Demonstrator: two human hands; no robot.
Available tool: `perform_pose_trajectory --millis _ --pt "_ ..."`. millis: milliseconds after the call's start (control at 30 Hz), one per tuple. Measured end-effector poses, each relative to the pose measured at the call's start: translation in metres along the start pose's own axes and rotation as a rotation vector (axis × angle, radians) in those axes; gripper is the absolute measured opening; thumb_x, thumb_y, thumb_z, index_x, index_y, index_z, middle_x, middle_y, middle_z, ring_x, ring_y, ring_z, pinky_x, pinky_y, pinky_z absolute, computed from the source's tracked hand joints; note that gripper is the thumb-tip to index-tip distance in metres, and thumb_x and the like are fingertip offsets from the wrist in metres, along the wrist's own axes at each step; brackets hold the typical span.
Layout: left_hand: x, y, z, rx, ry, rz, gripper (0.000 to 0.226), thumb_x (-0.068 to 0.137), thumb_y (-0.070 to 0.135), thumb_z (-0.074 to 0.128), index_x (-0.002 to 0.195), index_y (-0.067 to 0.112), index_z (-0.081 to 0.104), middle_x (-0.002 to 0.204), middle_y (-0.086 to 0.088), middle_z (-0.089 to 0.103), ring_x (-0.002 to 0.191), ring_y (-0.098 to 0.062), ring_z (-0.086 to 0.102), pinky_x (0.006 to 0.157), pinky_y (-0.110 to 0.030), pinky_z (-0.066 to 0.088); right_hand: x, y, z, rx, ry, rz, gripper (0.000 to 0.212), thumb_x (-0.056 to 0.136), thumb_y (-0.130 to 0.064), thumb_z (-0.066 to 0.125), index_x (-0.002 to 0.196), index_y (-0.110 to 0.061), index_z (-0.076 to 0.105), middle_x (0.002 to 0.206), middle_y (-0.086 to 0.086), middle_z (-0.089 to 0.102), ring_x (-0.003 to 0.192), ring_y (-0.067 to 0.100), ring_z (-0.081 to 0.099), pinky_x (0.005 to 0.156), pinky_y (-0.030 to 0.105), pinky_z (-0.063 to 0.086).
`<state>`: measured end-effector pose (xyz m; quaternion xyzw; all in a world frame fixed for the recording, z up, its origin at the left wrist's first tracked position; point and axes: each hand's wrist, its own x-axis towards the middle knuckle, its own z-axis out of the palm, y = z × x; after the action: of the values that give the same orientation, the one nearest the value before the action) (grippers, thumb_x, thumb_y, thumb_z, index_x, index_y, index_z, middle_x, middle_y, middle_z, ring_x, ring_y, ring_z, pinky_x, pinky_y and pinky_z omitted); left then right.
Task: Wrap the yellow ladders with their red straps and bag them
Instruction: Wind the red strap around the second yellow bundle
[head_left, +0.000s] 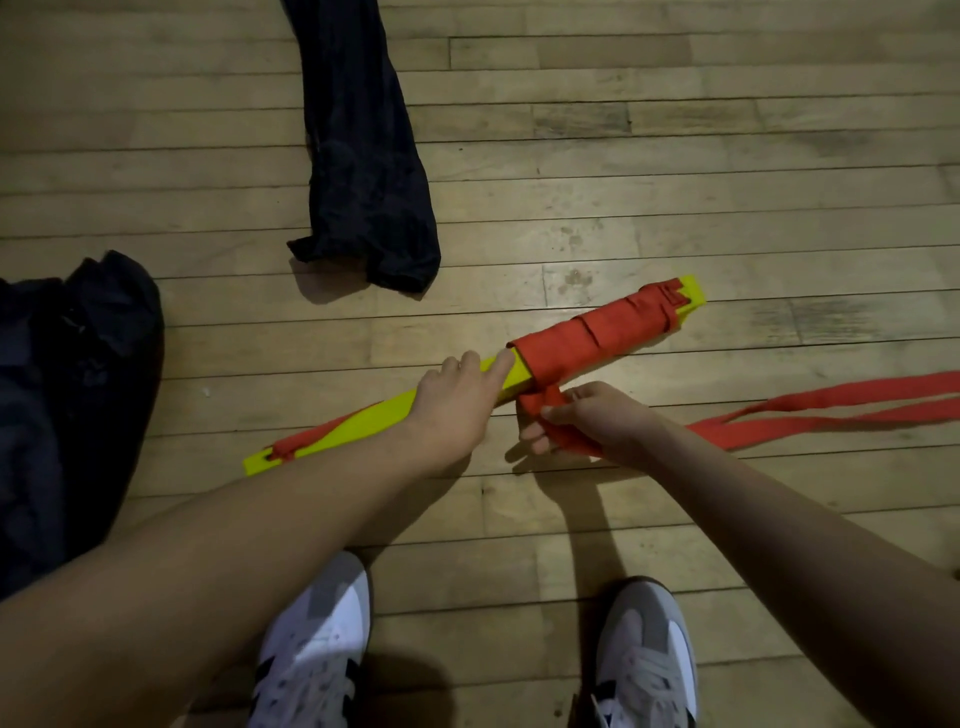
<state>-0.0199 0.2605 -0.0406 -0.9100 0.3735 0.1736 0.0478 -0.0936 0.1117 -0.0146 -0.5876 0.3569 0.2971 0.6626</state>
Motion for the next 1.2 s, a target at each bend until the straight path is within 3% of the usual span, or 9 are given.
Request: perform_pose_trajectory --millis 133,267,400,533,633,733,867,967,1200 --pt "0.017 -0.002 -0.008 -0.043 0.009 -0.099 0.07 0.089 0.01 0.058 0.146 0.007 0.017 0.127 -0.012 0.047 0.115 -0.031 0.049 0.083 -0.04 0.044 0.005 -0.007 0.0 -0.031 0.004 -0.04 0.016 0.1 -0.002 0.042 0.101 0.004 0.056 0.073 0.009 0.071 0.058 0.014 0.067 0.06 0.026 0.056" --pt "0.037 -0.015 -0.022 -0.014 0.026 -0.104 0.052 0.088 0.01 0.059 0.133 0.007 0.033 0.126 -0.013 0.045 0.112 -0.032 0.05 0.074 -0.039 0.043 0.004 -0.023 0.003 0.017 0.002 -0.078 0.021 0.102 -0.004 0.039 0.091 -0.002 0.056 0.077 0.012 0.067 0.052 0.012 0.064 0.05 0.02 0.052" --pt "0.049 -0.024 -0.031 0.163 0.094 -0.042 0.057 0.087 0.01 0.06 0.135 0.01 0.029 0.124 -0.017 0.045 0.108 -0.032 0.05 0.068 -0.035 0.04 0.009 -0.024 0.006 0.069 -0.02 -0.077 0.023 0.102 -0.006 0.038 0.091 -0.003 0.057 0.07 0.008 0.07 0.055 0.013 0.065 0.052 0.021 0.052" --pt "0.047 -0.03 -0.032 0.308 0.165 0.105 0.046 0.093 0.018 0.053 0.132 0.011 0.03 0.122 -0.018 0.049 0.112 -0.032 0.048 0.087 -0.038 0.042 0.01 -0.024 0.006 0.096 -0.041 -0.083 0.024 0.103 -0.01 0.037 0.094 -0.005 0.059 0.071 0.005 0.071 0.061 0.014 0.066 0.059 0.023 0.051" --pt "0.038 -0.031 -0.024 0.281 0.185 0.212 0.049 0.091 0.032 0.056 0.13 0.014 0.034 0.123 -0.015 0.046 0.115 -0.03 0.045 0.095 -0.038 0.039 0.01 -0.027 0.009 0.15 -0.025 -0.102 0.026 0.103 -0.007 0.036 0.091 -0.004 0.059 0.067 0.005 0.07 0.056 0.012 0.065 0.051 0.018 0.05" --pt "0.025 -0.03 -0.013 0.261 0.276 0.26 0.043 0.09 0.036 0.059 0.123 0.011 0.044 0.115 -0.01 0.052 0.106 -0.025 0.05 0.088 -0.035 0.041 0.01 -0.026 0.013 0.189 0.004 -0.098 0.027 0.102 -0.003 0.034 0.09 -0.003 0.058 0.067 0.006 0.068 0.051 0.011 0.065 0.046 0.016 0.047" --pt "0.01 -0.026 -0.001 0.113 0.213 0.154 0.054 0.095 0.024 0.047 0.143 0.007 0.026 0.13 -0.009 0.042 0.118 -0.024 0.041 0.1 -0.034 0.033 0.007 -0.016 0.015 0.173 0.008 -0.056 0.022 0.102 -0.001 0.036 0.092 -0.001 0.056 0.072 0.012 0.067 0.05 0.012 0.065 0.047 0.018 0.05" --pt "0.005 -0.025 -0.005 0.1 0.212 0.111 0.042 0.092 0.018 0.053 0.131 0.009 0.04 0.122 -0.01 0.044 0.109 -0.025 0.045 0.092 -0.033 0.039 0.005 -0.011 0.015 0.168 0.001 -0.059 0.02 0.1 0.002 0.036 0.097 -0.001 0.056 0.078 0.014 0.065 0.053 0.012 0.066 0.051 0.021 0.053" --pt "0.016 -0.022 -0.018 0.124 0.071 -0.019 0.047 0.088 0.01 0.057 0.129 0.011 0.034 0.124 -0.01 0.05 0.109 -0.026 0.053 0.081 -0.034 0.046 0.002 -0.011 0.011 0.183 -0.052 -0.001 0.016 0.096 0.002 0.044 0.106 0.001 0.057 0.095 0.017 0.072 0.082 0.024 0.07 0.071 0.034 0.058"
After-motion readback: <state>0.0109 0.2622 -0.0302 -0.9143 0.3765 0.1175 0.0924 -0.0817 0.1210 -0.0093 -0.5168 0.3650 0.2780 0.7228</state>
